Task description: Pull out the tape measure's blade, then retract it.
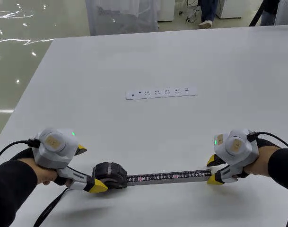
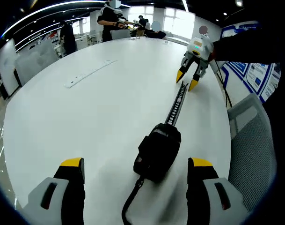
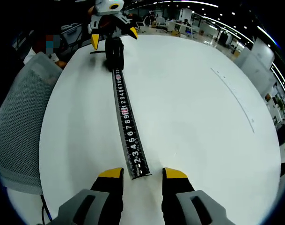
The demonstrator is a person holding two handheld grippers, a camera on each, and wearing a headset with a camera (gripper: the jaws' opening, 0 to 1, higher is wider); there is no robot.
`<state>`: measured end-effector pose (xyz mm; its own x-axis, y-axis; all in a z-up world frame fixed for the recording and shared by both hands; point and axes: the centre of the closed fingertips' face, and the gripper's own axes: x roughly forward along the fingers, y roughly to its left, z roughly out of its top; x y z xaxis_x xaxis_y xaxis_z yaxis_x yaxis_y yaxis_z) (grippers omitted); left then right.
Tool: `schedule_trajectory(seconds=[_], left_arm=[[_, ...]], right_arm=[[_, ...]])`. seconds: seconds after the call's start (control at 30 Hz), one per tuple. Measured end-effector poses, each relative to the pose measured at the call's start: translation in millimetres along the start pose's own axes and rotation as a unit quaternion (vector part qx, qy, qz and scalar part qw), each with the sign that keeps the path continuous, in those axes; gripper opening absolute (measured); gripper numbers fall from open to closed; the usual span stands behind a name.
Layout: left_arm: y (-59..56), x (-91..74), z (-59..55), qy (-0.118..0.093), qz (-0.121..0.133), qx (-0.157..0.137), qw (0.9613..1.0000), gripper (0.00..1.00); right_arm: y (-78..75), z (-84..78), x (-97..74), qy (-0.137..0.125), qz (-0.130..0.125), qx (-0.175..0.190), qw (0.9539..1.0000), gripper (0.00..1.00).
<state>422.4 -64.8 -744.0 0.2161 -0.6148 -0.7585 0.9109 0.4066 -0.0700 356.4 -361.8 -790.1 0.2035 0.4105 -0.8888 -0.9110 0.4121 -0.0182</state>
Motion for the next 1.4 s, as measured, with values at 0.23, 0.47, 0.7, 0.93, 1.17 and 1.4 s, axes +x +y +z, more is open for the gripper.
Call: schedule_trajectory(seconds=[0.23, 0.47, 0.7, 0.93, 1.17, 1.4], left_arm=[[-6.1, -5.8, -6.0, -0.028, 0.016, -0.035, 0.9989, 0.99], [-19.8, -11.4, -18.6, -0.058, 0.019, -0.082, 0.9948, 0.99], [-16.2, -22.7, -34.4, -0.08, 0.054, -0.133, 0.9864, 0.99], [-8.3, -46.0, -40.7, -0.126, 0.105, -0.14, 0.9764, 0.99], [3.0, -76.6, -49.4, -0.17, 0.136, -0.18, 0.9591, 0.99], [-7.2, -88.0, -66.4, -0.148, 0.14, -0.144, 0.9685, 0.99]], right_arm=[[0.1, -4.8, -8.6, -0.021, -0.025, 0.079, 0.9963, 0.41], [-5.6, 2.2, -27.8, -0.089, -0.079, 0.125, 0.985, 0.56], [-2.5, -13.5, -46.7, -0.116, -0.112, 0.142, 0.9766, 0.6], [11.4, -30.4, -68.8, -0.151, -0.13, 0.195, 0.9603, 0.69], [22.5, -43.6, -79.1, -0.159, -0.146, 0.205, 0.9547, 0.81], [27.8, -49.8, -90.0, -0.171, -0.173, 0.211, 0.9468, 0.98]])
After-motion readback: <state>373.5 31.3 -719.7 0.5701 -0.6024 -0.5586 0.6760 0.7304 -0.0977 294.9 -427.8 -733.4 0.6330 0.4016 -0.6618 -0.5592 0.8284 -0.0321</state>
